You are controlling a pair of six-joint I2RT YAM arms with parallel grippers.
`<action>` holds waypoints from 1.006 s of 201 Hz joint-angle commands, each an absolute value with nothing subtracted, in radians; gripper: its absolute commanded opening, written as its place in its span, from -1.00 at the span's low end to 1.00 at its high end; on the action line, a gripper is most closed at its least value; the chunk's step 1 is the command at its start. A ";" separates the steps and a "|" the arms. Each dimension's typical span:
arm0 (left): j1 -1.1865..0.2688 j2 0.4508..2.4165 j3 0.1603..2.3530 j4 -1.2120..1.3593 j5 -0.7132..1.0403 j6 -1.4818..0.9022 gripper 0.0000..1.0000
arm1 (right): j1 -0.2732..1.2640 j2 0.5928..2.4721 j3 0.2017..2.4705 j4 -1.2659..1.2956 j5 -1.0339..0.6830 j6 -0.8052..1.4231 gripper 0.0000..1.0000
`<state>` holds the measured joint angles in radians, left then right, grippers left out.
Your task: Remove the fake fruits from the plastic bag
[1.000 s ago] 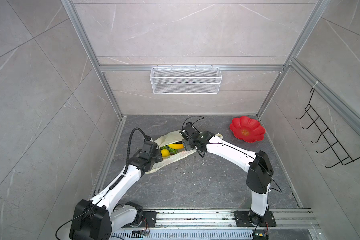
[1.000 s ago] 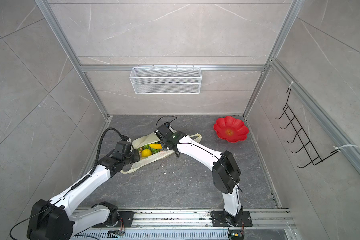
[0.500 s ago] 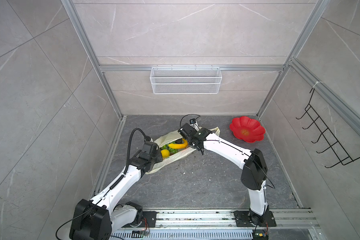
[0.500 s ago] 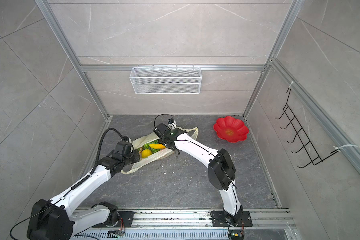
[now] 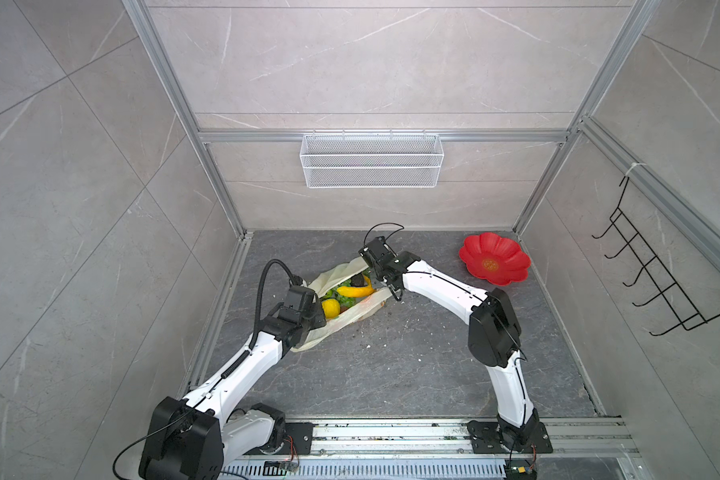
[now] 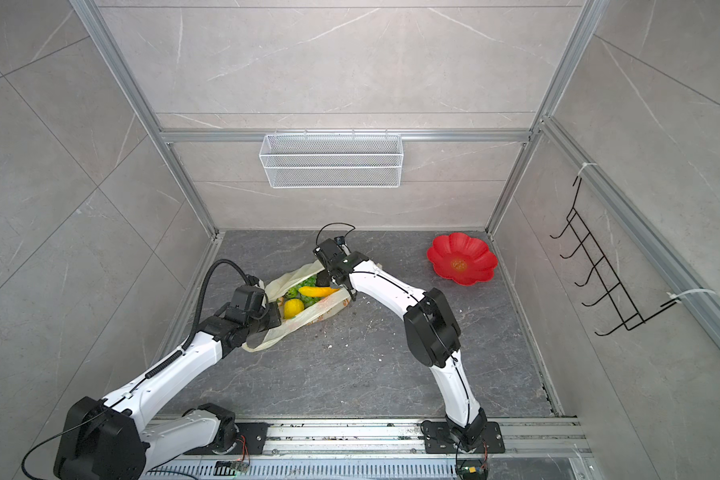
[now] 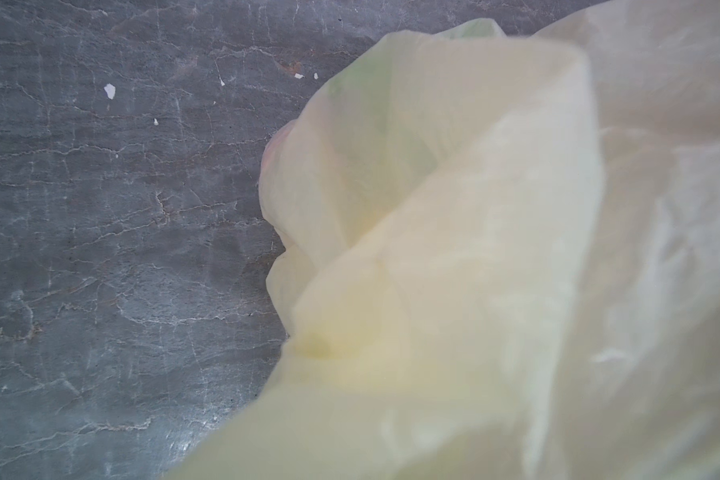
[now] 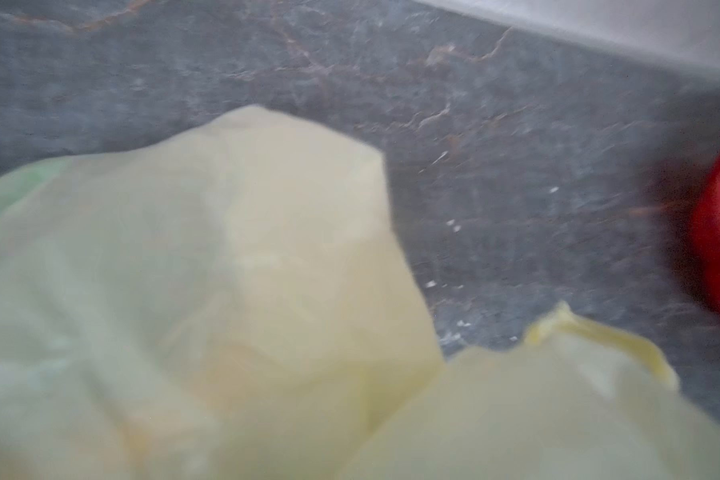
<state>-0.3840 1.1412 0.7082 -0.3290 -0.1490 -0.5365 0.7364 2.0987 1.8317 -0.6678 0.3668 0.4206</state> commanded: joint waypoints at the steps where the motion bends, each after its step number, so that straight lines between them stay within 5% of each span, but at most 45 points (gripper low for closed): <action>1: -0.369 1.133 0.693 -0.299 -0.141 -0.507 -1.00 | 0.689 1.882 1.688 -0.479 0.103 0.451 -0.79; 18: -0.327 1.134 0.689 -0.297 -0.124 -0.502 -1.00 | 0.628 1.748 1.556 -0.382 -0.058 0.493 -1.00; 71: -0.082 1.069 0.612 -0.123 0.106 -0.603 -1.00 | 0.283 1.523 1.116 0.000 -0.536 0.783 -1.00; 99: -0.053 1.159 0.644 -0.080 0.201 -0.623 -1.00 | 0.257 1.543 1.009 0.054 -0.565 0.819 -1.00; 161: -0.228 1.272 0.779 -0.179 0.158 -0.532 -1.00 | 0.319 1.551 0.980 0.096 -0.576 0.840 -1.00; 202: -0.311 1.173 0.797 -0.409 -0.060 -0.549 -0.17 | 0.319 1.498 1.012 -0.039 -0.502 0.763 -1.00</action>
<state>-0.2646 1.2560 0.7620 -0.2234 0.1093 -0.5560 0.3195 1.5532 0.9737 0.0246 -0.5396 0.8104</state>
